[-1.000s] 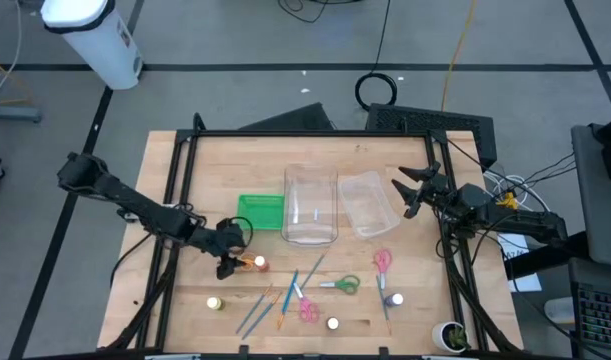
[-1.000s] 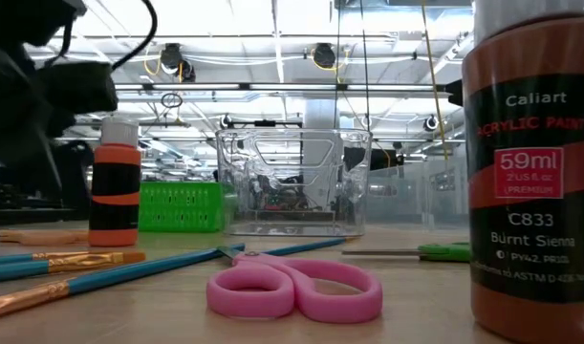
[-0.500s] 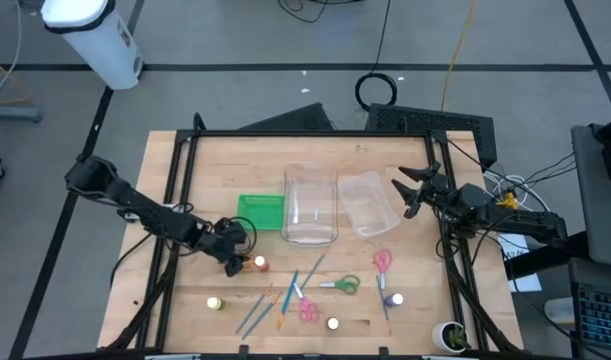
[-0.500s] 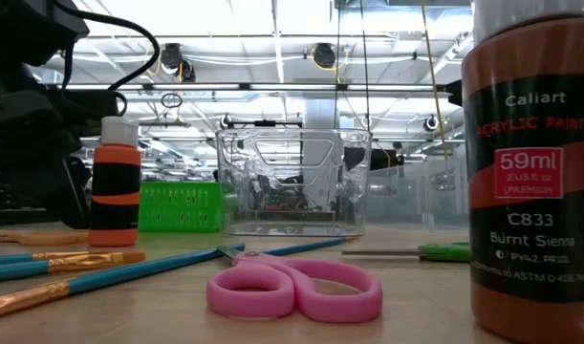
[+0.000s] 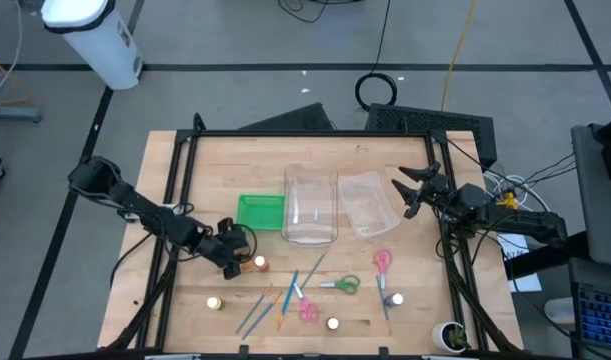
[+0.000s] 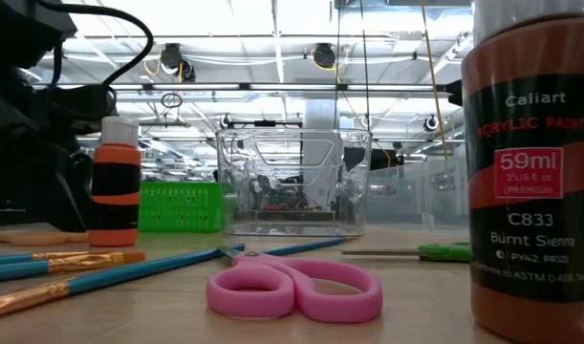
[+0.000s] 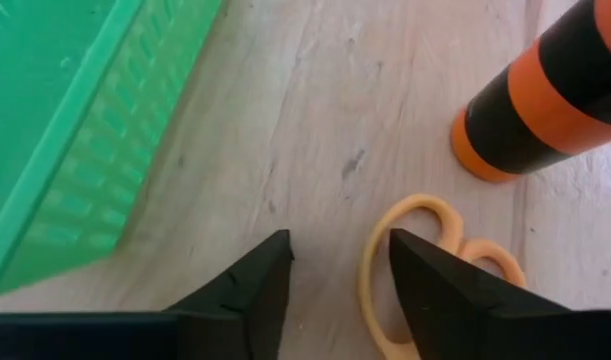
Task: Pick & Place Paint Supplies
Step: Put the yellow scissors into the green bin
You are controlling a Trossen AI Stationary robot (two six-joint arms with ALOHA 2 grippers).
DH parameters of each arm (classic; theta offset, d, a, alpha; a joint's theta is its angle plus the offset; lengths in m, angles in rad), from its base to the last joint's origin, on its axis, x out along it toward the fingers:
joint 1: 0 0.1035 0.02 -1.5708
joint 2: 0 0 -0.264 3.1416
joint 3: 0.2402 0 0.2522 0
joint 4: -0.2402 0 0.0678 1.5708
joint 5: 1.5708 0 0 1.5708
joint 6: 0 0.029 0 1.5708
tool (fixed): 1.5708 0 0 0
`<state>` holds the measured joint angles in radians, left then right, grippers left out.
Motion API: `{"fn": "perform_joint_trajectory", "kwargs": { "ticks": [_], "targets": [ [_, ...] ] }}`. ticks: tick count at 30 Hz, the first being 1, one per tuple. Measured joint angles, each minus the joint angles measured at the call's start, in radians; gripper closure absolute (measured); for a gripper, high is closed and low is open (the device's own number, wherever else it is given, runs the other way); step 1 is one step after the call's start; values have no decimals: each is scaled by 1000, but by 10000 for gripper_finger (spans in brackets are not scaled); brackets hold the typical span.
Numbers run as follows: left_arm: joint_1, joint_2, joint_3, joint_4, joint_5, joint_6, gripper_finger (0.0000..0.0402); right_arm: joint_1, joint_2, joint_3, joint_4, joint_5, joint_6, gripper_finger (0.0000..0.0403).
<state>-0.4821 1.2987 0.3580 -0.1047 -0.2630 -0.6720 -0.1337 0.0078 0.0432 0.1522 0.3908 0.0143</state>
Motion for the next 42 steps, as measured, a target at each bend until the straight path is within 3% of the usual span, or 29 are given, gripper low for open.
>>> {"fn": "perform_joint_trajectory", "kwargs": {
  "ticks": [25, 33, 42],
  "targets": [
    [-9, -1, -9, -5, -41, -94, 392, 0, 0, 0, 0, 0, 0, 186],
    [-14, -4, -8, -46, -41, -143, 397, 0, 0, 0, 0, 0, 0, 189],
    [-25, -112, 30, -124, -34, -119, 400, 0, 0, 0, 0, 0, 0, 189]
  ]
}}
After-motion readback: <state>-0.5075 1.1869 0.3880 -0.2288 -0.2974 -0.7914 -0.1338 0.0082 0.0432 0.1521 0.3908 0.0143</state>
